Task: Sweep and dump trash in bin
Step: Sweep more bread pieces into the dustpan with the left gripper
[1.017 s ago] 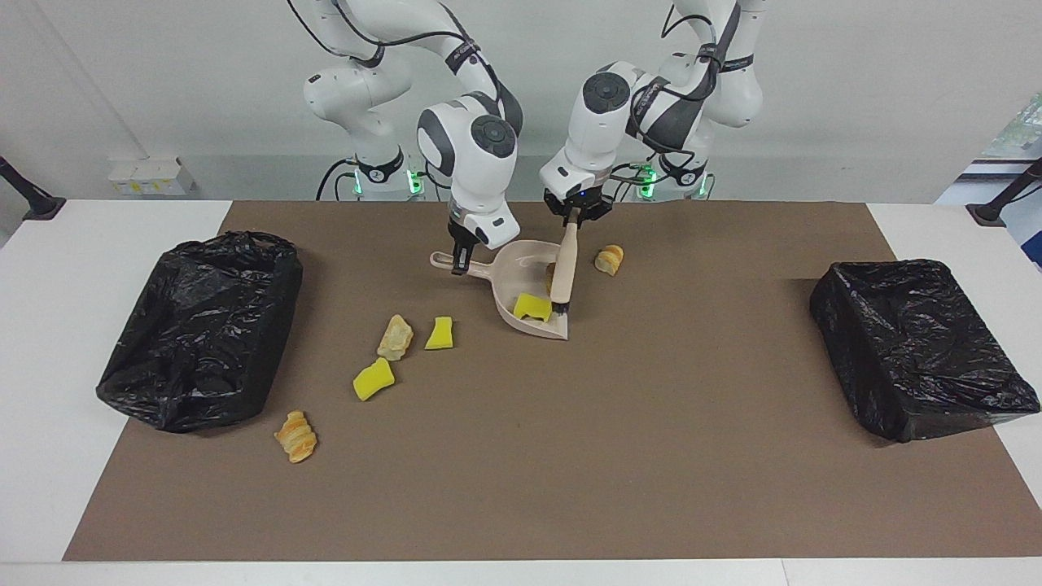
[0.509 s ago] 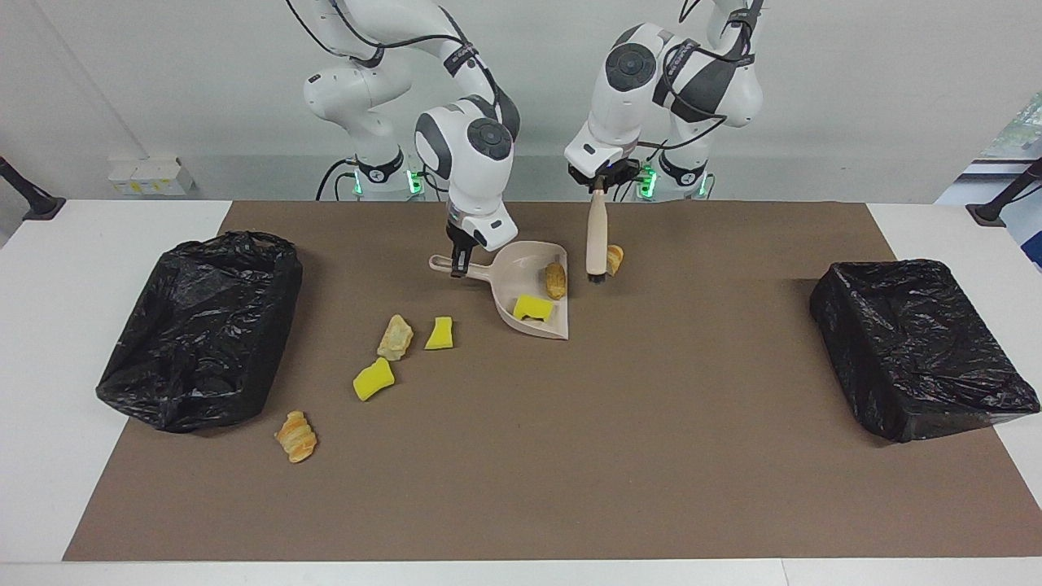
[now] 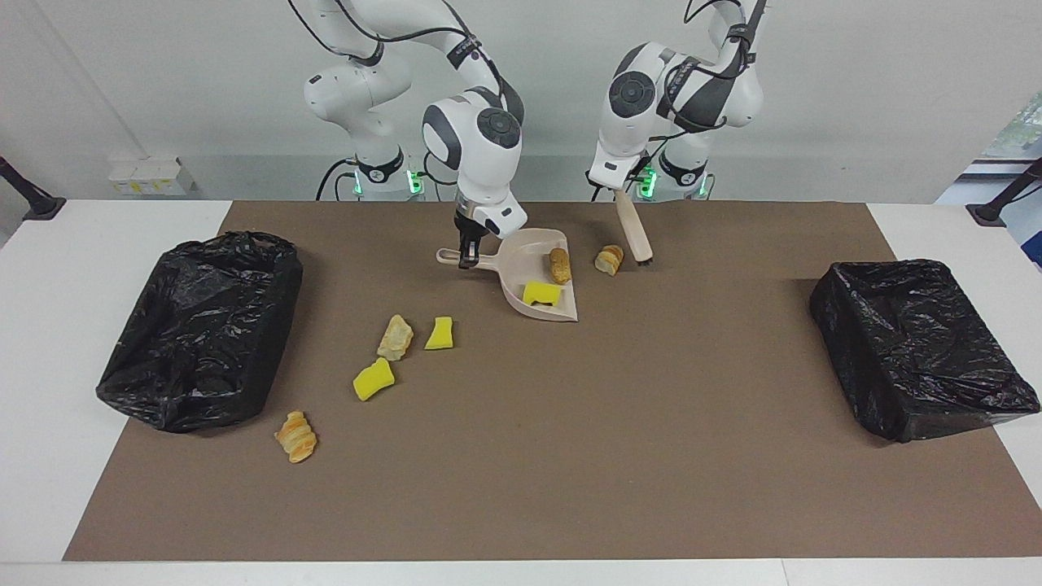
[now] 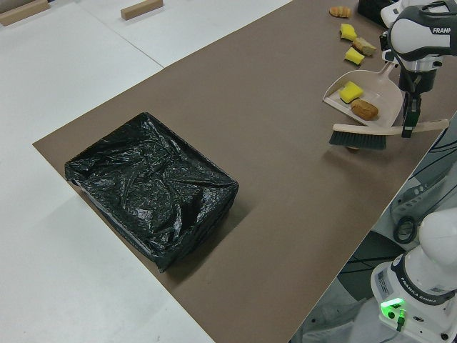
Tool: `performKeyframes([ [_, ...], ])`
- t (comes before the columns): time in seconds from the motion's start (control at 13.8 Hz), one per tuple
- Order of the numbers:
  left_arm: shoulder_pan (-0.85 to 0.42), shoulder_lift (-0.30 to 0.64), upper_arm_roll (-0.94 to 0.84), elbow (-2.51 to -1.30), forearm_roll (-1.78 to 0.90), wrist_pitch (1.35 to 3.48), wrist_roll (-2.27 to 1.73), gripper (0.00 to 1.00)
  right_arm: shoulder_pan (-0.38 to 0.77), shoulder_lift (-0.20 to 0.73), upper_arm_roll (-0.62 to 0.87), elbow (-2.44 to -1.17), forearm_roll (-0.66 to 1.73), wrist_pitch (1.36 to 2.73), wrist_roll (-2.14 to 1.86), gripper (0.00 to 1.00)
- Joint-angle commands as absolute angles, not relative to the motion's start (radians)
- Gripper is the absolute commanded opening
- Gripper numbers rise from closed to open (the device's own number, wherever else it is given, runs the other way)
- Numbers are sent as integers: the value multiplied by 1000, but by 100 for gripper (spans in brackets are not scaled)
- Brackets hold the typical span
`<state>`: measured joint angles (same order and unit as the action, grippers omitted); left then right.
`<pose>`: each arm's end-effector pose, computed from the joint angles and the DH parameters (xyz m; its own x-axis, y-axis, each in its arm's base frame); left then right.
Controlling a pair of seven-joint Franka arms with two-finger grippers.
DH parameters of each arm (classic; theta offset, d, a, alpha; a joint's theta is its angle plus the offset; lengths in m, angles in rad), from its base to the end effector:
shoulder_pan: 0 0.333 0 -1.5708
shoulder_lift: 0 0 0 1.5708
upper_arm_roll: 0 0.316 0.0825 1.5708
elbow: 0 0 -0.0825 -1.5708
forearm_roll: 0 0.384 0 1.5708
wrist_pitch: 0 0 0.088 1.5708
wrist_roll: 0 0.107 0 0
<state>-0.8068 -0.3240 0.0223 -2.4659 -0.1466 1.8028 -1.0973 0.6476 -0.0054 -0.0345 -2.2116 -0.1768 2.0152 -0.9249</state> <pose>0.2696 -0.2864 0.3913 0.8861 0.3779 -0.2684 0.3188 -0.9172 -0.2389 0.4193 0.2824 0.3669 -0.0653 0.9709 -0.2304 0.9962 0.0502 -0.0708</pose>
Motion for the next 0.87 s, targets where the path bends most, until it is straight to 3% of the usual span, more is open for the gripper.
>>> performKeyframes([
  [0.0,-850,-348,11,-2557,-132,1943,-1212,0,643,-35,-32,-2250,-189,2028,-933,0],
  [0.36,-842,-252,15,-2551,-132,2139,-1249,0,643,-35,-32,-2250,-183,2019,-919,0],
  [0.51,-813,-189,15,-2502,-132,2261,-1092,0,643,-35,-32,-2250,-183,2017,-913,0],
  [0.8,-790,-120,12,-2411,-156,2267,-873,0,638,-34,-32,-2250,-179,2017,-888,0],
])
